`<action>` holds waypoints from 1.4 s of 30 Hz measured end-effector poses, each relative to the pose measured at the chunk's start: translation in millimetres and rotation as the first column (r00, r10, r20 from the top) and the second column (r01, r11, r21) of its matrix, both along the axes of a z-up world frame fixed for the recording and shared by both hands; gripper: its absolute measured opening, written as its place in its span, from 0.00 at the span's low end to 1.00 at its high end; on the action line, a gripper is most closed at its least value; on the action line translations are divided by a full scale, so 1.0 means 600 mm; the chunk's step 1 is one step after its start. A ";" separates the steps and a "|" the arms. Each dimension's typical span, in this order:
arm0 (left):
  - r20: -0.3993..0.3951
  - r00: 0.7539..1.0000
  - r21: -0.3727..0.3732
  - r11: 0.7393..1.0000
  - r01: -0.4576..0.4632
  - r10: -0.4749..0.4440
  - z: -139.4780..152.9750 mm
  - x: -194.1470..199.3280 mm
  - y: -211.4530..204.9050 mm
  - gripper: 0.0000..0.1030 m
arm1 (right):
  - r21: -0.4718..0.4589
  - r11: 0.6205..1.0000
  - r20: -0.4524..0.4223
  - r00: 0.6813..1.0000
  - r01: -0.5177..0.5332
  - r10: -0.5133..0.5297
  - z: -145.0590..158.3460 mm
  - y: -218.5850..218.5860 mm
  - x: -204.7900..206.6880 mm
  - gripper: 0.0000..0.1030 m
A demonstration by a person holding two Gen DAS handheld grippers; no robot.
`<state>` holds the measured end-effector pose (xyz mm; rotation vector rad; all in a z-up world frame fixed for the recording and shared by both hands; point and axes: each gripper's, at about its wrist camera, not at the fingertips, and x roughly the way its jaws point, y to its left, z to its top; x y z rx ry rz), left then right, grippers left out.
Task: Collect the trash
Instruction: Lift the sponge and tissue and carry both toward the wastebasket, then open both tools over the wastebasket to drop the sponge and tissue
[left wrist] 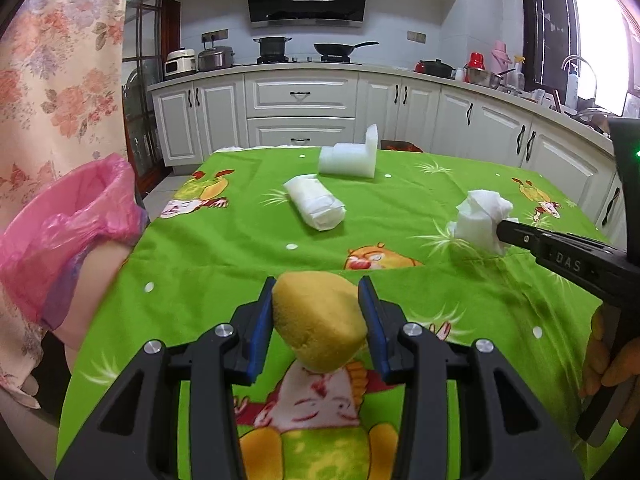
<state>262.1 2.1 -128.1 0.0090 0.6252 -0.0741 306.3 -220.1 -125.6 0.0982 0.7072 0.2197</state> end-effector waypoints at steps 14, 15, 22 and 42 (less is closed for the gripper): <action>0.010 0.998 -0.043 0.998 -0.055 0.056 0.008 -0.042 0.058 0.39 | 0.002 0.992 -0.024 0.991 -0.129 0.129 0.000 0.066 -0.062 0.10; 0.013 0.998 -0.045 0.997 -0.060 0.061 0.009 -0.045 0.061 0.39 | 0.003 0.990 -0.025 0.990 -0.138 0.138 0.000 0.070 -0.064 0.10; 0.062 0.993 -0.059 0.993 -0.100 0.104 0.038 -0.076 0.107 0.39 | 0.008 0.972 -0.025 0.971 -0.236 0.236 0.011 0.124 -0.083 0.10; 0.219 0.916 -0.078 0.942 -0.327 0.336 0.157 -0.087 0.327 0.39 | 0.064 0.847 0.106 0.847 -0.528 0.521 0.129 0.363 -0.027 0.10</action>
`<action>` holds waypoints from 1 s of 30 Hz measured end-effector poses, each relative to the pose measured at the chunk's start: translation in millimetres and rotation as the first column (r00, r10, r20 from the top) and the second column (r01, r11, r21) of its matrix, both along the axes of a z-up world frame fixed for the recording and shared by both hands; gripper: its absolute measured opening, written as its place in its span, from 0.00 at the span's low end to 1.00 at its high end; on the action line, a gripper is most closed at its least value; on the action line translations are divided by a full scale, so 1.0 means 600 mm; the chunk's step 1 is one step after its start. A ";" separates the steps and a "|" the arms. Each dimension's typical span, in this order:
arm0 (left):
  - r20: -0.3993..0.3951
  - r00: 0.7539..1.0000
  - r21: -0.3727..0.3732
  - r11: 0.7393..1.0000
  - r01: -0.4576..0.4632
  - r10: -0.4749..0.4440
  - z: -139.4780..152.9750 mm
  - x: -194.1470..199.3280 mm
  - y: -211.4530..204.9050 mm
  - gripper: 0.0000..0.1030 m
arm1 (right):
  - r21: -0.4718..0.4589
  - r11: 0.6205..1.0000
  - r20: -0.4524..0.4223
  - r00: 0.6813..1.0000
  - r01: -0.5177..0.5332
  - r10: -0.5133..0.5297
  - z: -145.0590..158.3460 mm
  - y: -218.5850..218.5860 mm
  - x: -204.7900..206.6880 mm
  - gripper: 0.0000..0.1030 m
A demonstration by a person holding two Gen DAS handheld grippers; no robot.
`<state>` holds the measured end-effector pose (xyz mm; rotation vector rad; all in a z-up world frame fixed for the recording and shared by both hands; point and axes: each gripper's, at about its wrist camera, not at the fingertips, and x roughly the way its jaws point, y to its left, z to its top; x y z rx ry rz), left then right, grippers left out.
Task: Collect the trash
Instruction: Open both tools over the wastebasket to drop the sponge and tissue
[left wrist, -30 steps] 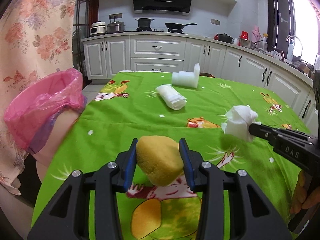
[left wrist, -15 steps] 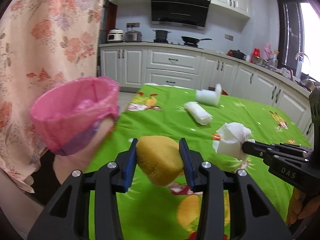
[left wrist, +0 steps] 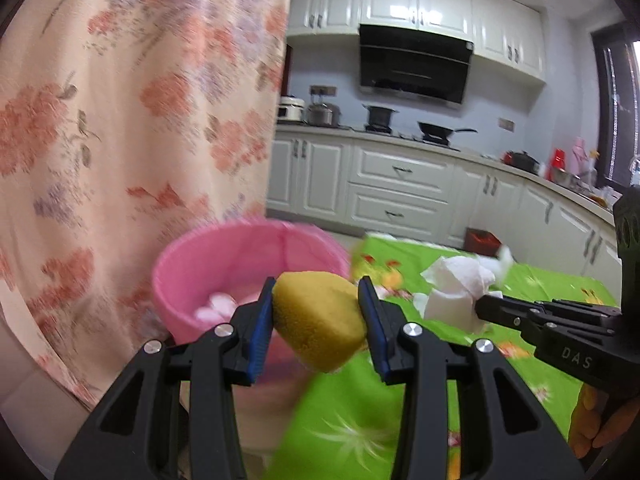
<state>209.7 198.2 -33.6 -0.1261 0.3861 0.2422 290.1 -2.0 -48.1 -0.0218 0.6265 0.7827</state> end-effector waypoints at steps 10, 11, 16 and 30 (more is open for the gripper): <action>0.002 0.994 -0.001 0.994 -0.111 0.111 0.030 0.077 0.123 0.39 | 0.028 0.993 0.014 0.994 -0.112 0.112 0.029 0.129 0.078 0.12; 0.001 0.993 0.000 0.993 -0.119 0.119 0.029 0.082 0.131 0.39 | 0.031 0.992 0.014 0.993 -0.119 0.119 0.030 0.140 0.089 0.12; -0.031 0.983 0.008 0.984 -0.180 0.180 0.017 0.112 0.161 0.55 | 0.018 0.987 -0.024 0.986 -0.162 0.163 0.026 0.199 0.145 0.26; -0.103 0.976 -0.028 0.981 -0.193 0.190 -0.071 0.043 0.084 0.82 | 0.059 0.998 -0.057 0.998 -0.026 0.029 -0.025 0.048 0.102 0.51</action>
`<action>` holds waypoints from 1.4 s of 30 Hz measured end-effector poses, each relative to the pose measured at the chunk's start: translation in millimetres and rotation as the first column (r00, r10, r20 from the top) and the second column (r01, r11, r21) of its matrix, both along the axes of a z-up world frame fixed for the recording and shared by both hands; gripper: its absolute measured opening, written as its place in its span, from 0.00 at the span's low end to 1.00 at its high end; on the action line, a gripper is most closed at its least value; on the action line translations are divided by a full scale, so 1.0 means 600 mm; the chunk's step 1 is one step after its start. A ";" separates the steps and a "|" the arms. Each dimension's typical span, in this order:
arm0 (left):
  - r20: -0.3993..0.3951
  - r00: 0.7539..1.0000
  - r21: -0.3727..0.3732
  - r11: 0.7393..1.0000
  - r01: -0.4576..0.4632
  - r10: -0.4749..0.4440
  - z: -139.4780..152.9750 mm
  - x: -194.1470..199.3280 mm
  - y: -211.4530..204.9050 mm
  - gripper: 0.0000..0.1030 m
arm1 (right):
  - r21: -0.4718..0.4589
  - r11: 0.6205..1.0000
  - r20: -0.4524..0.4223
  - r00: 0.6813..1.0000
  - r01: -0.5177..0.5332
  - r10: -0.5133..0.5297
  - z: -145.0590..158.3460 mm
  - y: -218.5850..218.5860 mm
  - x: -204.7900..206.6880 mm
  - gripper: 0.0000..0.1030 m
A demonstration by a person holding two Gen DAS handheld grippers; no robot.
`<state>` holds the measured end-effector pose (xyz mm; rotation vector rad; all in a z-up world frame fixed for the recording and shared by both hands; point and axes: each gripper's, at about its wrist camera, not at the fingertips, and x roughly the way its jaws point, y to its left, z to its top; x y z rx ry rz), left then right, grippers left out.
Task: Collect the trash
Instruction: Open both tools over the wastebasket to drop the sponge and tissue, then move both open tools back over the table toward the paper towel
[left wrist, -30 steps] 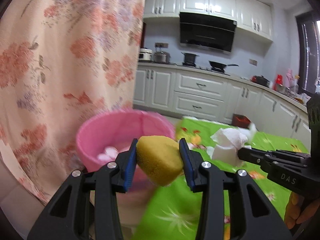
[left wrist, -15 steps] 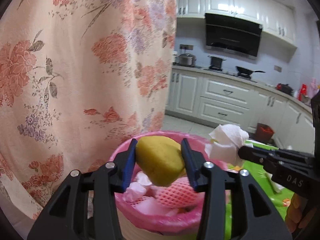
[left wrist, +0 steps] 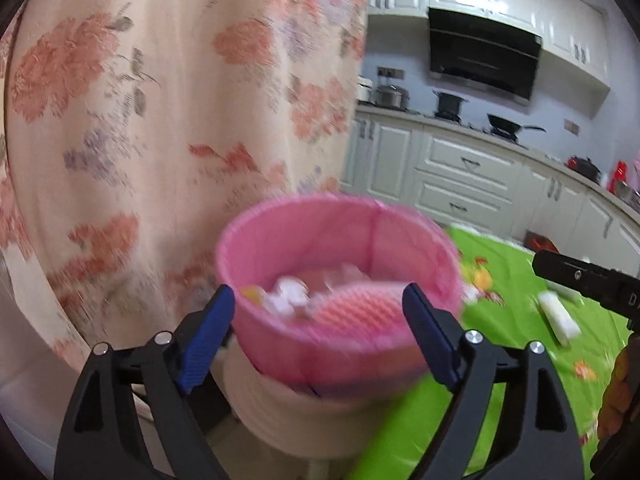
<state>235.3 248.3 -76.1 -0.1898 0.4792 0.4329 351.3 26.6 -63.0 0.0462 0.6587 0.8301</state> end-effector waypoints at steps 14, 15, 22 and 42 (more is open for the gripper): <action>-0.070 0.969 -0.015 0.971 0.237 -0.237 -0.054 0.049 -0.224 0.86 | -0.098 0.964 0.042 0.969 0.247 -0.244 -0.052 -0.219 -0.053 0.51; -0.072 0.966 -0.015 0.969 0.248 -0.249 -0.056 0.054 -0.237 0.86 | -0.106 0.958 0.042 0.963 0.268 -0.265 -0.058 -0.237 -0.054 0.51; -0.104 0.944 -0.013 0.949 0.315 -0.314 -0.072 0.084 -0.318 0.87 | -0.172 0.900 0.057 0.916 0.400 -0.397 -0.095 -0.320 -0.049 0.51; -0.260 0.902 -0.100 0.939 0.330 -0.345 -0.109 0.343 -0.425 0.85 | -0.173 0.790 0.023 0.804 0.588 -0.594 -0.114 -0.425 -0.014 0.51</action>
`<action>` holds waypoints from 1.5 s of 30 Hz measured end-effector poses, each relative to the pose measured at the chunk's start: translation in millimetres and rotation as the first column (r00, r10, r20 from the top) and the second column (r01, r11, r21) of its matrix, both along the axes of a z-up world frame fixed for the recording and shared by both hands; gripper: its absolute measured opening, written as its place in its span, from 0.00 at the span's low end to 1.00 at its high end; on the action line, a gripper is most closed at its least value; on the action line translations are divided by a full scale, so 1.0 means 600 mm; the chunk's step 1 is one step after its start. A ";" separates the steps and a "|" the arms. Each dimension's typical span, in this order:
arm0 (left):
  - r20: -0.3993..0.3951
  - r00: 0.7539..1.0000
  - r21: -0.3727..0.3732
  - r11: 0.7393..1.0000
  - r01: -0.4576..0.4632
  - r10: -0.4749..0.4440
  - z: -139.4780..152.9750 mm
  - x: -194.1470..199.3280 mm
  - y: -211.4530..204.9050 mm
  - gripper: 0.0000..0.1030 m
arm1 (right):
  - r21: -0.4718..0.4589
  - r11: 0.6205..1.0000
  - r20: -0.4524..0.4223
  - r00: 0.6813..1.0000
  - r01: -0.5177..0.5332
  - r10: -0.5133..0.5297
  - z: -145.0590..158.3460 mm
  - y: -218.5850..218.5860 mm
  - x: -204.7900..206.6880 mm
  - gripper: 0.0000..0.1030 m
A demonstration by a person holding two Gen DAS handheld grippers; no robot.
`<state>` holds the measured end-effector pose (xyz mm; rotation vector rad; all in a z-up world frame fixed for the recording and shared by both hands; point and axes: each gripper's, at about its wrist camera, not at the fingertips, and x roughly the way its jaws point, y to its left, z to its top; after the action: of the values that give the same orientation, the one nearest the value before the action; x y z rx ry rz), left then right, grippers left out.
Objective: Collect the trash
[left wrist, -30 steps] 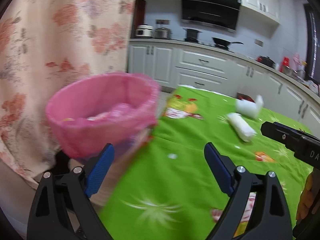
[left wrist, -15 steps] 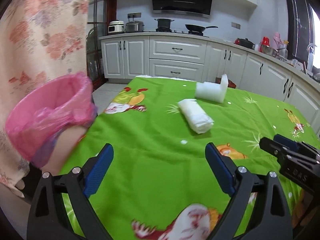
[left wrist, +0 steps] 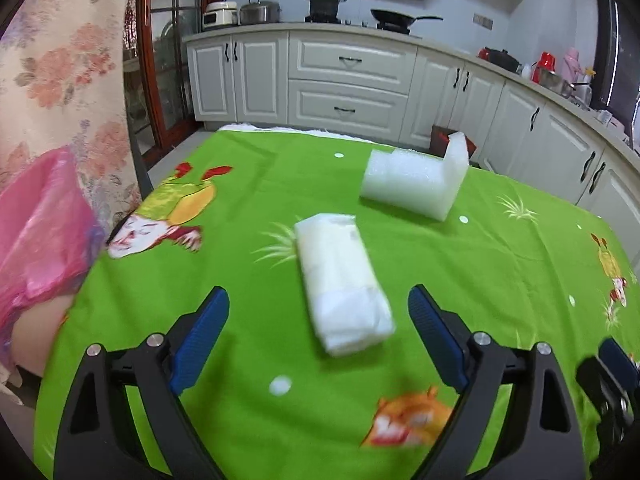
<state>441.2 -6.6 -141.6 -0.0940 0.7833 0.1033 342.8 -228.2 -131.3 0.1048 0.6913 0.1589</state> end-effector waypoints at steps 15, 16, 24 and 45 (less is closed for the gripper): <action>-0.064 0.997 0.013 0.999 0.048 -0.047 -0.019 0.033 0.004 0.34 | 0.005 0.999 -0.031 0.998 -0.049 0.049 -0.003 0.024 0.038 0.51; -0.057 0.997 0.011 0.999 0.050 -0.050 -0.017 0.025 0.009 0.34 | 0.001 0.998 -0.035 0.998 -0.057 0.057 -0.004 0.026 0.047 0.51; -0.007 0.999 -0.011 0.999 0.040 -0.040 -0.007 -0.073 0.062 0.34 | -0.010 0.994 -0.068 0.992 -0.106 0.105 -0.009 0.079 0.136 0.52; -0.020 0.997 0.009 0.997 0.070 -0.070 -0.010 -0.097 0.068 0.34 | -0.006 0.996 -0.058 0.994 -0.089 0.089 0.004 0.140 0.292 0.20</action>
<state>383.2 34.0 -147.6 -0.0567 0.8052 0.0415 517.9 -144.0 -128.8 0.0707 0.7549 0.2390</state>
